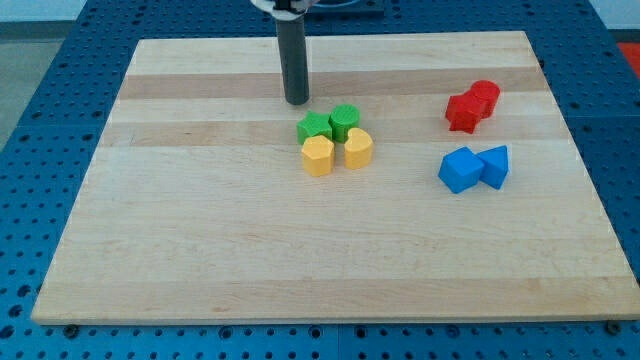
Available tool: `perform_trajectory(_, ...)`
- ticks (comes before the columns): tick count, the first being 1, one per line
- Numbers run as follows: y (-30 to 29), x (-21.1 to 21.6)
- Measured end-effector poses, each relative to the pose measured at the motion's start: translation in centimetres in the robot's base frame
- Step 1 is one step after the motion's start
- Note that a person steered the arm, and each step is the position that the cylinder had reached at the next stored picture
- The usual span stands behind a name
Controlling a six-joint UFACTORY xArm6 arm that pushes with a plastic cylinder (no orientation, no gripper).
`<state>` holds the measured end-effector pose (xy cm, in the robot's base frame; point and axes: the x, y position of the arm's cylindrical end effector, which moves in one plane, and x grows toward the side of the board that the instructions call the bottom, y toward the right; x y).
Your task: Separate red circle from red star
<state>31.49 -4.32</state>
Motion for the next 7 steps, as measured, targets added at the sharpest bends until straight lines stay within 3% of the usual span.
perform_trajectory(5, 25.7, -2.0)
perform_trajectory(7, 28.1, 0.0)
